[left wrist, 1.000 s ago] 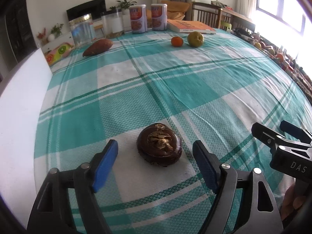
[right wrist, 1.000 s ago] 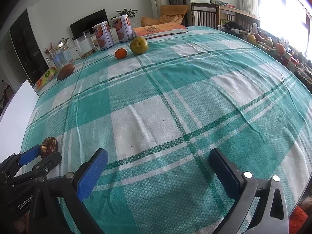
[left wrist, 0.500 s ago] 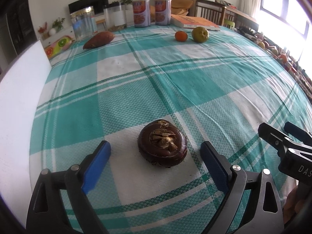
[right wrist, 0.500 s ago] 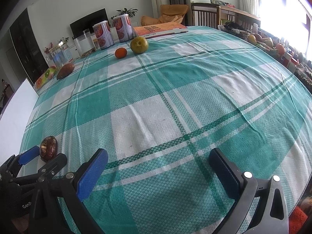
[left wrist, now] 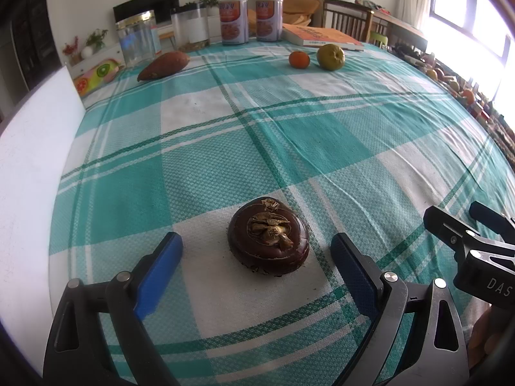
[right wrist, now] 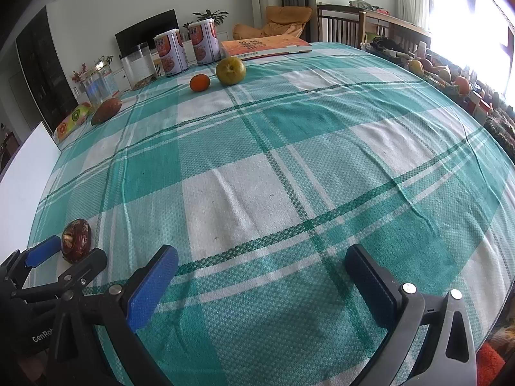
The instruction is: Organize fruits
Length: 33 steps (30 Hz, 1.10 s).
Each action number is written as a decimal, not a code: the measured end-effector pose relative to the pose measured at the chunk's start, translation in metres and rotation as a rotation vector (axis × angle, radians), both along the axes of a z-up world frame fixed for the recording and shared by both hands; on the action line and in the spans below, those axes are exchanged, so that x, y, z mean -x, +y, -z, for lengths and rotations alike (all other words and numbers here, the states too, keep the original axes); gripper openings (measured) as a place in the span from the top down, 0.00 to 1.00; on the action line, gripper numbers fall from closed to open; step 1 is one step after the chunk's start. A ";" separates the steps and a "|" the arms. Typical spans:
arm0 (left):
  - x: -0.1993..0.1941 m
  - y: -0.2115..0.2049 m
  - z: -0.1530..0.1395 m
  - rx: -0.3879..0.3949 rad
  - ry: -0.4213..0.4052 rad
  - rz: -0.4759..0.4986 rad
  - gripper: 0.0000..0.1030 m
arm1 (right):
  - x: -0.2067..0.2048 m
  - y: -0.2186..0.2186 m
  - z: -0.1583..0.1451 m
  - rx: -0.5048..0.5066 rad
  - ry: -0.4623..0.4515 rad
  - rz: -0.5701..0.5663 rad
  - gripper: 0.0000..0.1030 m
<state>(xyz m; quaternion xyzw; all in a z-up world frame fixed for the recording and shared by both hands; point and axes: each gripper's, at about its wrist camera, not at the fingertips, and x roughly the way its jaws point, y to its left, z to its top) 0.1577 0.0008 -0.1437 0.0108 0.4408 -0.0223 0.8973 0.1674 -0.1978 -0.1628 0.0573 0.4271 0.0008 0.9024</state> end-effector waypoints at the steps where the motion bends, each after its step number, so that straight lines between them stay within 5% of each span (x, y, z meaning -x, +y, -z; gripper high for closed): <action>1: 0.000 0.000 0.000 0.000 0.000 0.000 0.08 | 0.000 0.000 -0.001 -0.013 -0.005 -0.001 0.00; 7: 0.000 0.000 0.000 0.000 0.001 0.000 0.08 | 0.005 -0.048 -0.019 -0.342 -0.078 0.078 0.00; 12: 0.000 0.000 0.000 0.000 0.002 0.000 0.08 | -0.082 -0.081 -0.037 -0.506 -0.028 0.095 0.00; 18: 0.000 0.000 0.000 0.001 0.002 0.000 0.08 | -0.207 -0.060 -0.043 -0.548 0.033 -0.029 0.12; 23: 0.000 0.000 0.000 0.001 0.003 0.000 0.08 | -0.270 -0.028 -0.031 -0.546 0.070 -0.058 0.23; 26: 0.000 0.000 0.000 0.001 0.003 0.000 0.08 | -0.289 -0.016 -0.019 -0.543 0.117 -0.058 0.35; 28: -0.001 0.000 0.000 0.002 0.003 0.000 0.08 | -0.294 -0.021 -0.011 -0.549 0.125 -0.020 0.56; 33: 0.001 0.007 -0.001 0.065 -0.006 0.010 0.07 | -0.257 -0.050 -0.013 -0.623 0.071 -0.002 0.58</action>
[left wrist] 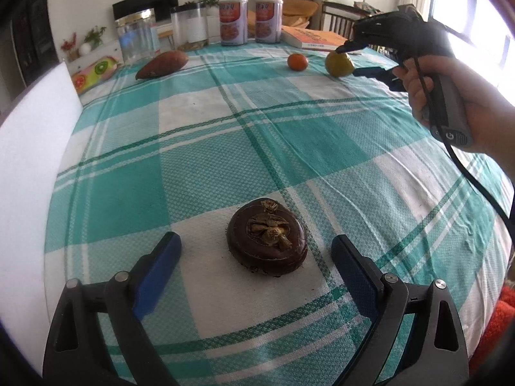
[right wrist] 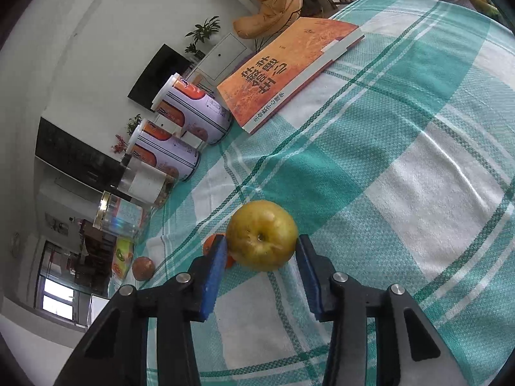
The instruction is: Organize fruits
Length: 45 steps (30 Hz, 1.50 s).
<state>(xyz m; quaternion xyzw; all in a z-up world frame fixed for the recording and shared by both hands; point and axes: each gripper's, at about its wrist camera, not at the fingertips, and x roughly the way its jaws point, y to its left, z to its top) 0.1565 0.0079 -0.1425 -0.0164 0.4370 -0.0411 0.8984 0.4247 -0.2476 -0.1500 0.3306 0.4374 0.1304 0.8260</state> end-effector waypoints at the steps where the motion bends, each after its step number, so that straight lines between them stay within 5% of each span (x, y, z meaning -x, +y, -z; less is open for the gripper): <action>1: 0.001 0.004 -0.001 0.037 -0.007 0.007 0.08 | 0.015 -0.006 -0.001 -0.019 -0.003 -0.007 0.58; 4: 0.000 0.007 -0.003 0.081 0.000 0.021 0.08 | 0.065 -0.018 -0.004 -0.044 0.002 -0.058 0.59; 7: -0.002 0.000 -0.004 0.071 -0.003 0.044 0.10 | 0.120 -0.025 -0.007 -0.065 0.019 -0.152 0.73; 10: -0.006 -0.009 -0.003 0.015 -0.011 0.047 0.13 | 0.161 -0.018 -0.012 0.049 0.039 -0.252 0.73; 12: -0.008 -0.009 -0.003 -0.026 -0.025 0.025 0.49 | 0.175 -0.016 -0.014 0.093 0.031 -0.264 0.72; 13: -0.010 -0.008 -0.003 -0.015 -0.028 0.032 0.54 | 0.181 -0.015 -0.017 0.128 0.005 -0.264 0.70; 15: -0.012 -0.002 -0.004 0.011 -0.026 0.028 0.54 | 0.186 -0.006 -0.026 0.182 -0.044 -0.275 0.31; 17: -0.009 0.003 -0.006 0.020 -0.023 0.014 0.54 | 0.189 0.012 -0.033 0.212 -0.106 -0.321 0.15; 23: 0.010 0.018 -0.016 0.071 -0.018 -0.026 0.54 | 0.219 0.076 -0.013 0.356 -0.050 -0.492 0.15; 30: 0.029 0.022 -0.024 0.089 -0.027 -0.025 0.54 | 0.283 0.061 -0.010 0.398 -0.025 -0.479 0.15; 36: 0.035 0.016 -0.027 0.113 -0.016 -0.007 0.54 | 0.292 0.054 0.003 0.412 0.036 -0.491 0.49; 45: 0.052 0.025 -0.038 0.123 -0.025 -0.014 0.54 | 0.308 0.053 0.002 0.472 0.074 -0.472 0.51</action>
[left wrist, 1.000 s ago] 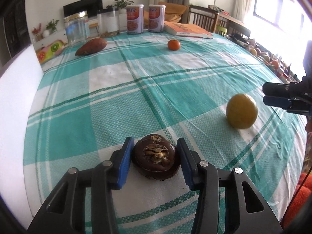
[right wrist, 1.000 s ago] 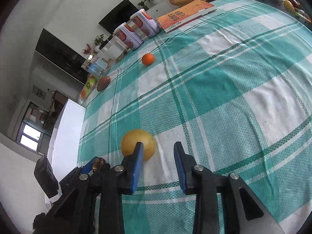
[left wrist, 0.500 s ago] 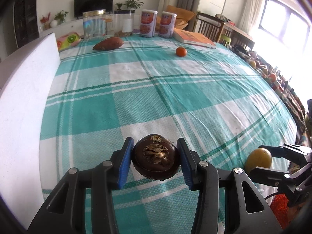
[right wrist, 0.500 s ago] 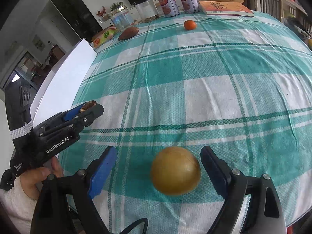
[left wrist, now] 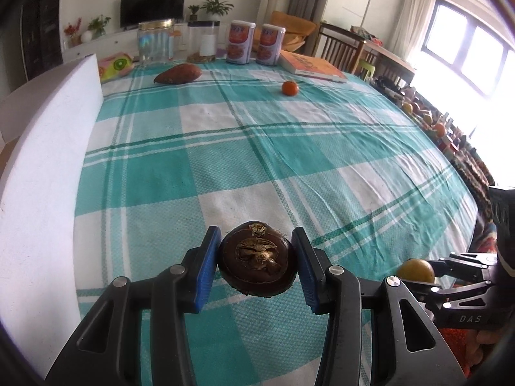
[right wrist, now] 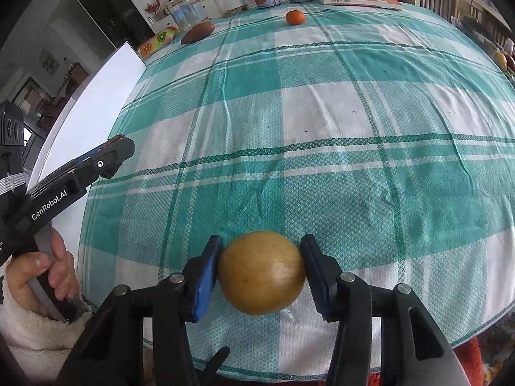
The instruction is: Organize fruits
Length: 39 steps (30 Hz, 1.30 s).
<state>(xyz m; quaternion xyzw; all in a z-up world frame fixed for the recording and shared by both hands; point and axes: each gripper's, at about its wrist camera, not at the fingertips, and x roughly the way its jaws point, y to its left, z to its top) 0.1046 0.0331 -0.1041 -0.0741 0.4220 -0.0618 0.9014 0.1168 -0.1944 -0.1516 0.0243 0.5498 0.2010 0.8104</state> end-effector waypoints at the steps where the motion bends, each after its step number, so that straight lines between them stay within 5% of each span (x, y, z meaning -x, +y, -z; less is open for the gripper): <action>1: 0.002 0.001 0.000 0.003 0.001 0.001 0.54 | 0.001 -0.001 0.000 -0.003 0.000 0.003 0.51; 6: 0.021 0.005 -0.019 0.095 0.001 0.026 0.55 | 0.009 -0.010 -0.009 -0.087 0.009 0.058 0.52; 12: 0.080 0.052 -0.092 0.215 -0.077 0.027 0.55 | 0.022 0.059 -0.084 -0.264 -0.107 -0.097 0.52; 17: 0.124 0.155 -0.119 0.128 -0.103 -0.208 0.55 | 0.045 0.193 -0.121 -0.311 -0.135 -0.393 0.52; 22: 0.143 0.246 -0.082 -0.013 0.015 -0.488 0.55 | 0.079 0.316 -0.099 -0.240 -0.114 -0.625 0.52; 26: 0.149 0.271 -0.049 -0.060 0.116 -0.583 0.54 | 0.091 0.366 -0.078 -0.154 -0.137 -0.678 0.52; 28: 0.151 0.270 -0.040 -0.068 0.139 -0.598 0.49 | 0.092 0.376 -0.073 -0.112 -0.157 -0.677 0.51; 30: 0.153 0.266 -0.038 -0.069 0.135 -0.598 0.21 | 0.091 0.372 -0.078 -0.125 -0.184 -0.652 0.40; 31: 0.154 0.263 -0.040 -0.076 0.117 -0.602 0.18 | 0.090 0.366 -0.083 -0.149 -0.203 -0.636 0.38; 34: 0.152 0.253 -0.049 -0.095 0.068 -0.597 0.18 | 0.079 0.332 -0.102 -0.192 -0.282 -0.555 0.30; 36: 0.147 0.245 -0.057 -0.083 0.027 -0.583 0.18 | 0.072 0.300 -0.113 -0.215 -0.344 -0.482 0.13; 39: 0.135 0.220 -0.073 -0.053 -0.036 -0.533 0.18 | 0.060 0.247 -0.112 -0.200 -0.437 -0.322 0.00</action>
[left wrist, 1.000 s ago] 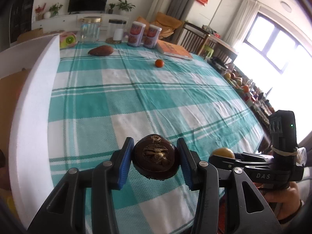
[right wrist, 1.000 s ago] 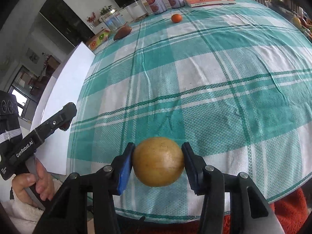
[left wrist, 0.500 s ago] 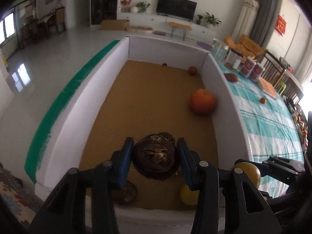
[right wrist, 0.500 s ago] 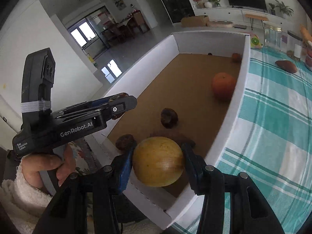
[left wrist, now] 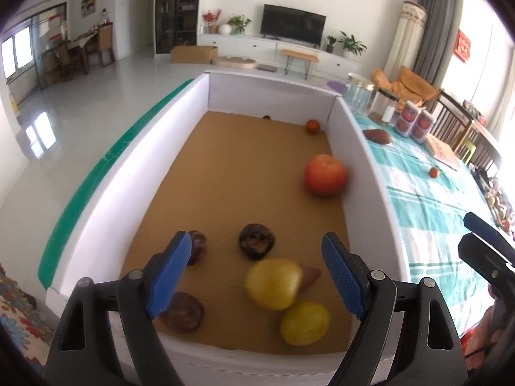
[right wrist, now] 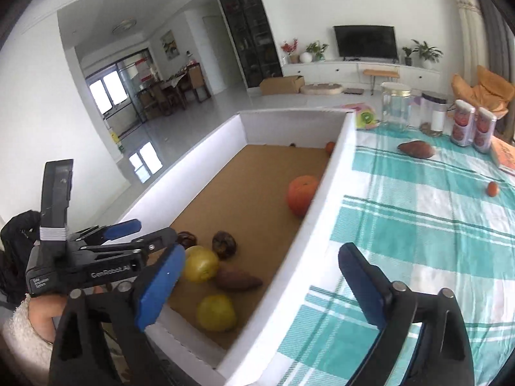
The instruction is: Organize fruits
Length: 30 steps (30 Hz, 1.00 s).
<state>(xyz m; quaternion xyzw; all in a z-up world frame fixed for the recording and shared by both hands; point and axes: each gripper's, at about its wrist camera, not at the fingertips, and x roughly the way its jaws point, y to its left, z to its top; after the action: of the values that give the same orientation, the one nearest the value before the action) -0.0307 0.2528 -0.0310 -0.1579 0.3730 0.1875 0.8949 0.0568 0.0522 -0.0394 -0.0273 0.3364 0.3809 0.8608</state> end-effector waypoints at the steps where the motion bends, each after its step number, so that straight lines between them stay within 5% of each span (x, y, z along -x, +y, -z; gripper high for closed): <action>1: -0.005 -0.010 -0.006 0.007 -0.026 0.027 0.18 | -0.005 -0.020 0.006 0.005 -0.020 0.069 0.00; 9: -0.053 -0.134 -0.027 0.061 -0.125 0.368 0.14 | -0.063 -0.188 0.087 0.184 0.015 0.602 0.00; 12: -0.078 -0.184 -0.014 0.112 -0.086 0.501 0.14 | -0.070 -0.241 0.089 0.070 0.105 0.734 0.00; 15: -0.101 -0.225 0.007 0.109 -0.055 0.576 0.14 | -0.063 -0.253 0.083 0.046 0.064 0.775 0.00; 21: -0.127 -0.261 0.062 0.008 0.014 0.578 0.14 | -0.062 -0.238 0.091 0.102 0.060 0.754 0.00; 30: -0.144 -0.235 0.099 0.038 0.043 0.463 0.15 | -0.070 -0.247 0.104 0.111 0.112 0.798 0.00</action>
<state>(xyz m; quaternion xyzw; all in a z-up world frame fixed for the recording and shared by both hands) 0.1133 0.0175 -0.1302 -0.0810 0.4215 -0.0263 0.9028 0.1267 -0.1950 -0.1429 0.0798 0.3871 -0.0010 0.9186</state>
